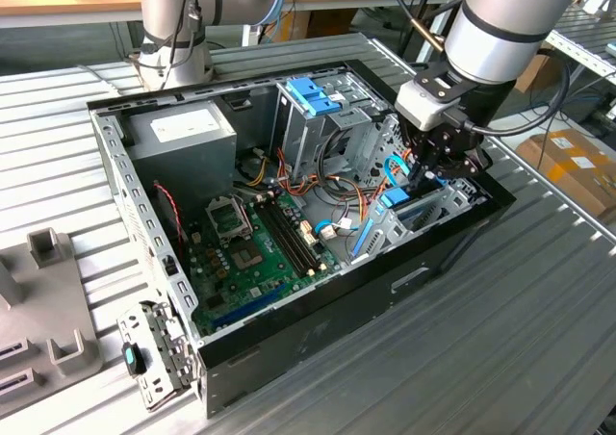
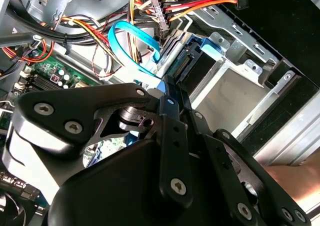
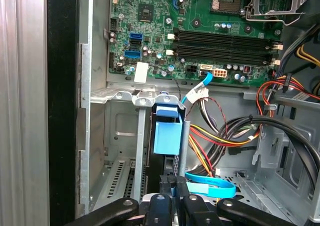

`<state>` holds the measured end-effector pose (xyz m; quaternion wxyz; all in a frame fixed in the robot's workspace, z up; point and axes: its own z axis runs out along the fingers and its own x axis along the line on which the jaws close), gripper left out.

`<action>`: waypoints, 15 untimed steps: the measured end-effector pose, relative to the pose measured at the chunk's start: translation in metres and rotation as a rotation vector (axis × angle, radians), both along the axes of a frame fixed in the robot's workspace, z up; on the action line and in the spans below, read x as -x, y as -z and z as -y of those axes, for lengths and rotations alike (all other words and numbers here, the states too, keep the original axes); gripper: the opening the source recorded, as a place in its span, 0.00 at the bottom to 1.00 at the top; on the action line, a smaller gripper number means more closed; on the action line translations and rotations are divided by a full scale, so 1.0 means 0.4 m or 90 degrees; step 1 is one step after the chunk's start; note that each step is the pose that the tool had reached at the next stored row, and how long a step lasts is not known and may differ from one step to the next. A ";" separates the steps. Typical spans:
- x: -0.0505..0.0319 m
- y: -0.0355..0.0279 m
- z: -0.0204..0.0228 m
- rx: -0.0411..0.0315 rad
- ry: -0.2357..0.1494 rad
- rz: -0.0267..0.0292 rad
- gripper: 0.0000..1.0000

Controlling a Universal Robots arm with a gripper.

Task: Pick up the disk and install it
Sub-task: 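Insert the first disk wire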

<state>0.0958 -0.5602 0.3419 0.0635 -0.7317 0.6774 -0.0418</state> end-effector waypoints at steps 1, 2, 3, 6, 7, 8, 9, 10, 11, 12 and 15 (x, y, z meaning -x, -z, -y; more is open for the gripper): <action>0.000 0.000 0.000 0.0000 0.000 0.0000 0.16; 0.000 0.001 0.000 -0.0004 0.000 0.0001 0.16; 0.000 0.001 0.000 -0.0007 0.000 0.0001 0.16; 0.000 0.001 0.000 -0.0001 0.000 0.0000 0.29; 0.000 0.000 0.000 0.0000 0.000 0.0000 0.29; 0.000 -0.001 0.000 0.0000 0.000 0.0000 0.29; 0.000 -0.008 0.000 -0.0001 0.000 0.0000 0.29; 0.000 -0.015 0.000 -0.0001 0.000 0.0000 0.29; 0.000 -0.024 0.000 -0.0001 0.000 0.0000 0.29; 0.000 -0.027 0.000 0.0000 0.000 0.0000 0.29; -0.001 -0.031 0.000 0.0001 0.000 0.0000 0.29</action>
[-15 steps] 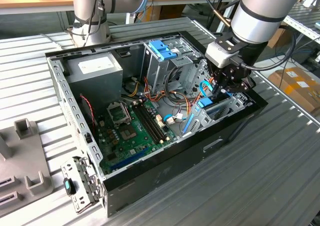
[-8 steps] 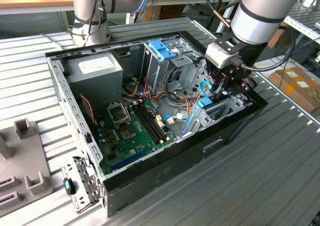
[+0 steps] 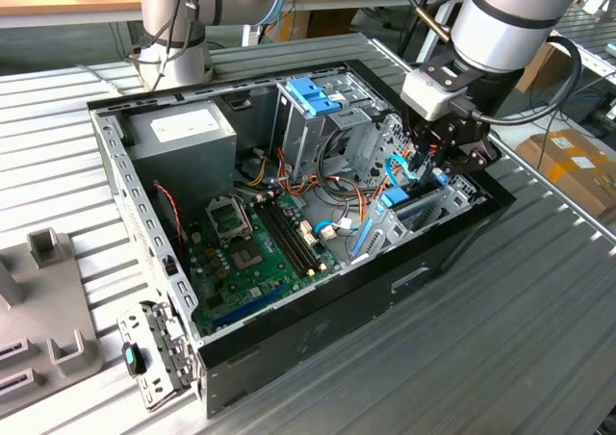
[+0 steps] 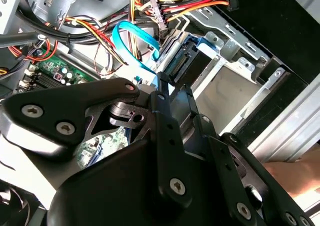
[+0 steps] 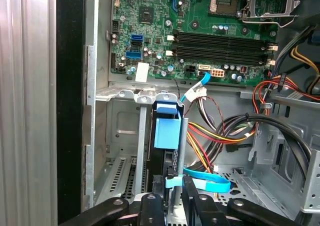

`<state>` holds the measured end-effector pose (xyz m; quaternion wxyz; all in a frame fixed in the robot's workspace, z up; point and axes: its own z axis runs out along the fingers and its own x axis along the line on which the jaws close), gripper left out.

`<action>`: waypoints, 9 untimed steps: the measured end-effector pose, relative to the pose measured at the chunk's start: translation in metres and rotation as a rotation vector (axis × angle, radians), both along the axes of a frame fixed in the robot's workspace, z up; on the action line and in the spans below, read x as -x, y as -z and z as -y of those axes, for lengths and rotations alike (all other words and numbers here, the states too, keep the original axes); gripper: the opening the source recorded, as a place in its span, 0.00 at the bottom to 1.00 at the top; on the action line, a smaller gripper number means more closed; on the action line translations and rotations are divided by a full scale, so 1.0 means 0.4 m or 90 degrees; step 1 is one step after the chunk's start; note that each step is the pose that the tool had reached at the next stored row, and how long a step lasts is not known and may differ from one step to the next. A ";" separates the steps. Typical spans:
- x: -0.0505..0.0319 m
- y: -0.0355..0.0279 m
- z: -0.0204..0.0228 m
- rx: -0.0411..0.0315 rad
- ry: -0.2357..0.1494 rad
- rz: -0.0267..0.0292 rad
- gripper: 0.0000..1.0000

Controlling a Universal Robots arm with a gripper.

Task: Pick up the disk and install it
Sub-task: 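Insert the first disk wire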

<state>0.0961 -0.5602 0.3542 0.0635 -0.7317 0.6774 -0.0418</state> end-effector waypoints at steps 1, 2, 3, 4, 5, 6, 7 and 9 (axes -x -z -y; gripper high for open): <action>0.000 0.000 0.000 0.0001 0.000 0.0000 0.29; 0.000 0.000 0.000 0.0001 0.000 -0.0004 0.29; 0.000 0.000 0.000 0.0005 0.000 -0.0154 0.29; -0.001 0.001 0.000 0.0014 0.000 -0.0311 0.29; -0.002 0.002 0.000 0.0029 0.000 -0.0563 0.29; -0.002 0.002 0.000 0.0038 0.000 -0.0700 0.29; -0.002 0.002 0.000 0.0041 0.000 -0.0767 0.29; -0.002 0.002 0.000 0.0041 0.000 -0.0777 0.29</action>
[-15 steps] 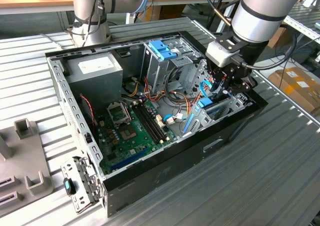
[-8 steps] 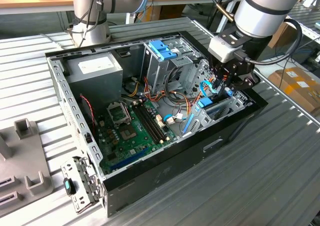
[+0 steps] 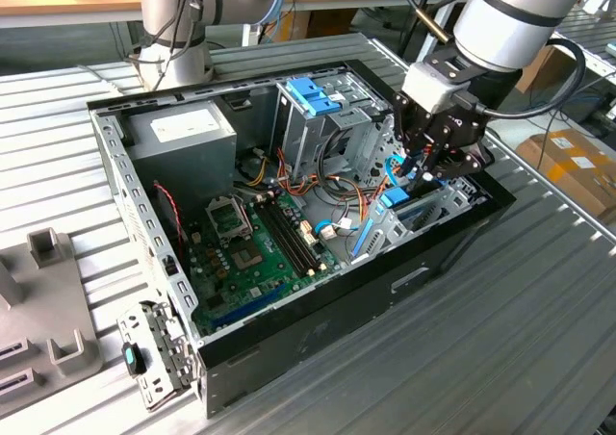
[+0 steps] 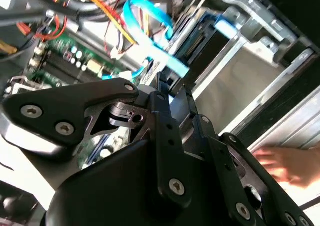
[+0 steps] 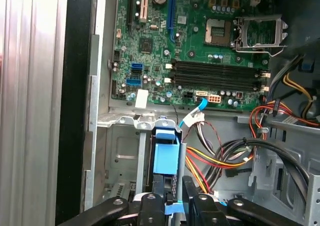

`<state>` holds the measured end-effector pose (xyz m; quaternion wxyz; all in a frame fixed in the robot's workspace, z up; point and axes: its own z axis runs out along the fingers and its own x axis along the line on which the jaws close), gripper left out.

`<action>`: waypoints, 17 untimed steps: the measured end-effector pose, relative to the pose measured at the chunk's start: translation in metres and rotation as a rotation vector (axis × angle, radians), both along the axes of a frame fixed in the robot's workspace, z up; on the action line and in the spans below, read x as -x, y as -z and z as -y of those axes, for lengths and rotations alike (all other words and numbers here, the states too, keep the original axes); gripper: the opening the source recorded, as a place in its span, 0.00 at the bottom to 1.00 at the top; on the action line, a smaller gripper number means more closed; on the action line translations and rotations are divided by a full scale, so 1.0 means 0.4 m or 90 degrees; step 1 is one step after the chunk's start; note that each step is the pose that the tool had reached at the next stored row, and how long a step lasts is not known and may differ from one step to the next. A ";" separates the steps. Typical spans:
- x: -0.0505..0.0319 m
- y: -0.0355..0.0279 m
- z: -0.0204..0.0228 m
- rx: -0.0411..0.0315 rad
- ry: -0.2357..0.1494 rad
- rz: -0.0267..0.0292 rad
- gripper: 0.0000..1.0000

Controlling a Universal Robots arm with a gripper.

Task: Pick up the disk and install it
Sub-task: 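Insert the first disk wire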

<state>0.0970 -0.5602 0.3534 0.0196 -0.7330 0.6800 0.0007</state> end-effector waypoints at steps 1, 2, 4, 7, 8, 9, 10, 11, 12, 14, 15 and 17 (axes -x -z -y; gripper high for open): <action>0.000 0.000 0.000 -0.0002 0.000 -0.0009 0.29; -0.001 0.000 0.000 -0.0001 0.001 -0.0018 0.29; -0.001 0.001 0.000 -0.0002 0.014 -0.0023 0.29; -0.005 0.000 -0.003 -0.0002 0.030 -0.0026 0.29; -0.007 0.000 -0.004 -0.0001 0.033 -0.0027 0.29; -0.016 0.000 -0.007 -0.0001 0.038 -0.0029 0.29; -0.022 0.000 -0.009 -0.0001 0.040 -0.0030 0.29; -0.027 0.000 -0.011 -0.0001 0.041 -0.0031 0.29; -0.037 0.000 -0.013 0.0000 0.045 -0.0032 0.29; -0.047 0.000 -0.015 0.0013 0.055 -0.0033 0.29; -0.049 0.000 -0.015 0.0024 0.060 -0.0033 0.29; -0.055 0.000 -0.015 0.0055 0.069 -0.0035 0.29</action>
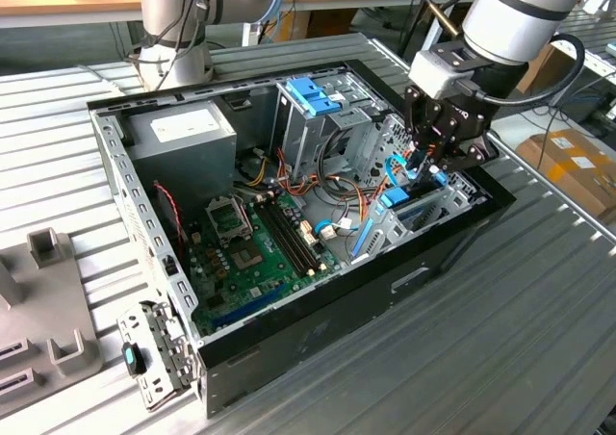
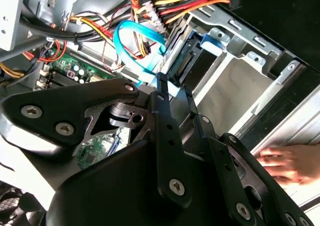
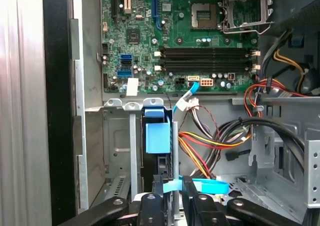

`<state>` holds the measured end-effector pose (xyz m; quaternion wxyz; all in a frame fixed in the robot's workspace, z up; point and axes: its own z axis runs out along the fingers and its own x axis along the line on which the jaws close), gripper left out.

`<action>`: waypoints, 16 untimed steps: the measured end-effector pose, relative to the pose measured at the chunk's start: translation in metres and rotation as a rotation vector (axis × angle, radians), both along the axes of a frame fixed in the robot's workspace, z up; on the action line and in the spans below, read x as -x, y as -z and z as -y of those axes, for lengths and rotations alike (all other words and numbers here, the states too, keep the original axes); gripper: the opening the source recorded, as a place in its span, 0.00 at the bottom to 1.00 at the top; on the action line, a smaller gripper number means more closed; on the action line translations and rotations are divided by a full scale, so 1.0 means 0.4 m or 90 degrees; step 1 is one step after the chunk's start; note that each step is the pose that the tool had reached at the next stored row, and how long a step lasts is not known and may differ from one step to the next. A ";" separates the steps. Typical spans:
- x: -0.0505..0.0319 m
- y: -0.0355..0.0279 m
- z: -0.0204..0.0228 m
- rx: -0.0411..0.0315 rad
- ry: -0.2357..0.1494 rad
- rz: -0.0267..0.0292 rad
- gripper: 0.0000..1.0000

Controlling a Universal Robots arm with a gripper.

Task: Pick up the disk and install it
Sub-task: 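Insert the first disk wire, then insert the second disk wire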

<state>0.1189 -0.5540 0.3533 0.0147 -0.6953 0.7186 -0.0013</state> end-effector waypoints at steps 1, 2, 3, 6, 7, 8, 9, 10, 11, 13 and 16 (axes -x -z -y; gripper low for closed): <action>-0.004 0.000 0.000 0.0012 0.003 -0.0001 0.29; -0.007 0.000 0.000 0.0022 0.006 -0.0003 0.29; -0.009 0.000 0.000 0.0030 0.011 -0.0004 0.29; -0.013 0.001 0.000 0.0036 0.027 -0.0005 0.29; -0.016 0.001 0.000 0.0040 0.036 -0.0006 0.29; -0.017 0.002 0.000 0.0040 0.039 -0.0006 0.29; -0.017 0.002 0.000 0.0040 0.039 -0.0006 0.29; -0.018 0.001 0.000 0.0041 0.039 -0.0006 0.29; -0.018 0.001 0.000 0.0041 0.039 -0.0006 0.29; -0.018 0.001 0.000 0.0041 0.039 -0.0006 0.29; -0.018 0.001 0.000 0.0041 0.039 -0.0006 0.29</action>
